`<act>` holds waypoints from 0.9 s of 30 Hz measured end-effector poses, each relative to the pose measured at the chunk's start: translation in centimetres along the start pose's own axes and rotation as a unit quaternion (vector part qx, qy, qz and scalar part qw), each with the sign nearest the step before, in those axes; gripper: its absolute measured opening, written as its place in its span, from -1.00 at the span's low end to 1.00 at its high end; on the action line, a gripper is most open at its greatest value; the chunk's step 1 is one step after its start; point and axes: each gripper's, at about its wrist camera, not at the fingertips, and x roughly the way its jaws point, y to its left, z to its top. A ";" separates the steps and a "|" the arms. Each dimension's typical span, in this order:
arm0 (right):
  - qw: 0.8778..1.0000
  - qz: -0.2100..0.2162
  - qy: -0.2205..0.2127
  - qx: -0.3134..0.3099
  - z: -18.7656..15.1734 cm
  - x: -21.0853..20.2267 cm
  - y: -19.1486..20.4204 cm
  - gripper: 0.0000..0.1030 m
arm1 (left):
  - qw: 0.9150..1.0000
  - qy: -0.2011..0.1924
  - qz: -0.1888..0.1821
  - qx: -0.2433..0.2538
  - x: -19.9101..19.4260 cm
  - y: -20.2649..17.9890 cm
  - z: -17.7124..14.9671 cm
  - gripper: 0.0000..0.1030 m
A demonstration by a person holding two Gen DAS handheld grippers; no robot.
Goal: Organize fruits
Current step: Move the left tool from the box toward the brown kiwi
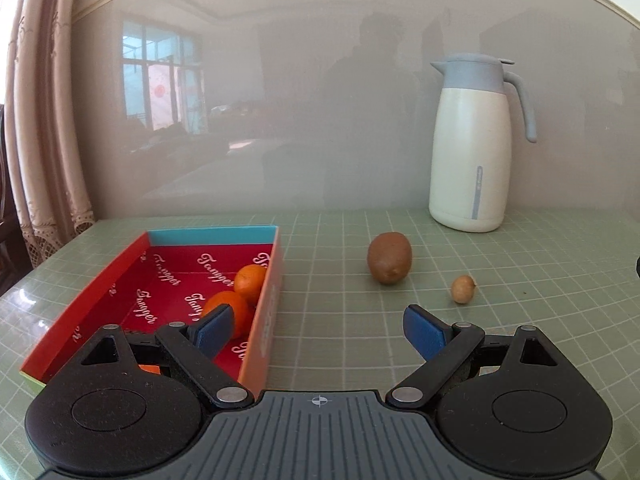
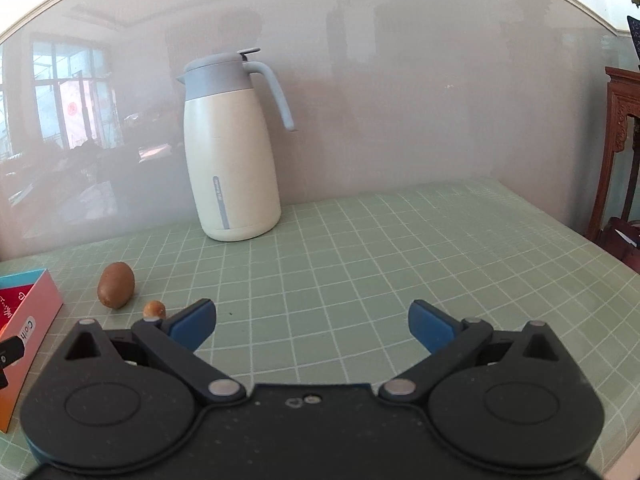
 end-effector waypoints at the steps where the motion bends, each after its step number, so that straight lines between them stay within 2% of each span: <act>1: 1.000 -0.002 0.000 0.002 0.0 -0.1 -0.3 1.00 | 1.000 0.001 -0.003 0.006 0.1 -0.5 0.0 0.76; 13: 1.000 -0.008 0.000 0.030 -0.3 -0.5 -2.9 1.00 | 0.999 0.009 -0.036 0.040 2.2 -3.4 1.3 0.77; 23: 1.000 0.004 0.003 0.019 -0.1 -0.1 -1.3 1.00 | 0.997 0.026 -0.049 0.051 4.4 -4.2 2.1 0.77; 27: 1.000 -0.017 -0.010 0.010 0.0 -0.1 -0.8 1.00 | 0.997 0.035 -0.059 0.045 5.6 -4.1 2.7 0.76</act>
